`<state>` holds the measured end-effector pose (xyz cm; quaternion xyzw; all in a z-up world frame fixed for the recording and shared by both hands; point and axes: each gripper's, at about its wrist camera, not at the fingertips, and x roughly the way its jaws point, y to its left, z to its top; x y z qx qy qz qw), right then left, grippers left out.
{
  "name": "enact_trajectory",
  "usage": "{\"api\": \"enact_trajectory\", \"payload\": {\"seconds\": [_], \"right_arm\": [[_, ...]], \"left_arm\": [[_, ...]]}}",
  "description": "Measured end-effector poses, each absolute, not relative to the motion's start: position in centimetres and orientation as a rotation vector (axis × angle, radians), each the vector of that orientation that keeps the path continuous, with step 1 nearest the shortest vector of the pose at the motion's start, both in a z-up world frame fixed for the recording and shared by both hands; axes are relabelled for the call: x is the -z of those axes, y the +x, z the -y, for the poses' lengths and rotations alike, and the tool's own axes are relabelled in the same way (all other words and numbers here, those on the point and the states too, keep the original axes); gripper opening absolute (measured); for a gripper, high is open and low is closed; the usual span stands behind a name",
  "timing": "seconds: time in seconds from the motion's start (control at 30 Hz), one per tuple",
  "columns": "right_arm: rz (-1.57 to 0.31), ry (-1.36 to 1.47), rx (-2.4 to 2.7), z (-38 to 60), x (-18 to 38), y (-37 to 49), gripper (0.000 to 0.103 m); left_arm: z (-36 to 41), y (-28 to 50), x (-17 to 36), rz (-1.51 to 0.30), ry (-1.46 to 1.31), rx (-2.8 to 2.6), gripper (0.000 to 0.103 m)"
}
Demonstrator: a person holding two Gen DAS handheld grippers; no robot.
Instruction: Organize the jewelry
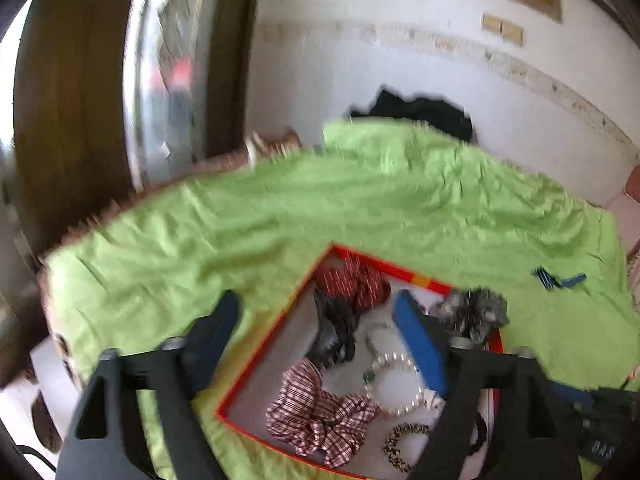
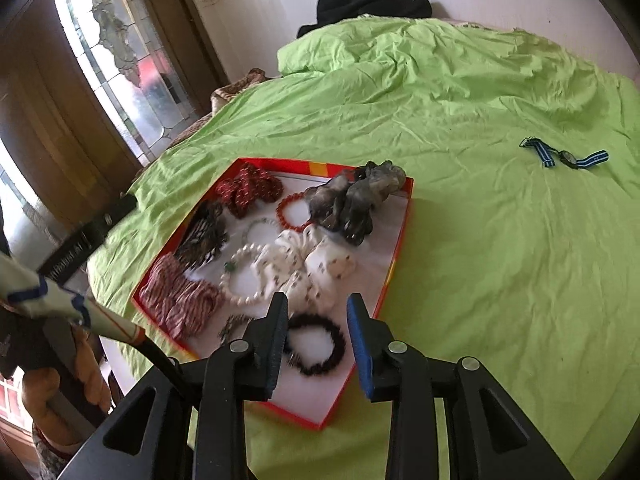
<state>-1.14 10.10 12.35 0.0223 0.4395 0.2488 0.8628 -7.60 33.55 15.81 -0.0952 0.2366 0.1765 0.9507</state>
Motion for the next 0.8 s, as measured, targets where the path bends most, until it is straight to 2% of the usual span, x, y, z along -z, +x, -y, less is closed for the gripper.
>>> {"api": "enact_trajectory", "payload": {"seconds": [0.07, 0.1, 0.23, 0.43, 0.53, 0.8], "right_arm": [[-0.904, 0.052, -0.529, -9.7, -12.7, -2.5, 0.038], [-0.9, 0.056, -0.533, -9.6, -12.8, -2.9, 0.038], [-0.885, 0.074, -0.539, -9.0, -13.1, -4.7, 0.039], [-0.853, 0.039, -0.543, -9.6, -13.5, -7.3, 0.04], [-0.827, 0.031, -0.534, -9.6, -14.0, -8.9, 0.05], [-0.722, -0.041, -0.508, -9.4, -15.7, -13.6, 0.059]], "left_arm": [[-32.6, -9.8, -16.8, -0.384, -0.147, -0.437, 0.1], [-32.2, -10.9, -17.3, -0.339, -0.127, -0.473, 0.103], [-31.5, -14.5, -19.2, -0.255, -0.099, -0.555, 0.103], [-31.1, -17.7, -20.5, -0.314, -0.1, -0.597, 0.103], [-31.0, -18.9, -20.8, -0.324, -0.111, -0.579, 0.103], [-29.1, -20.3, -20.1, -0.389, -0.098, -0.531, 0.103]]}}
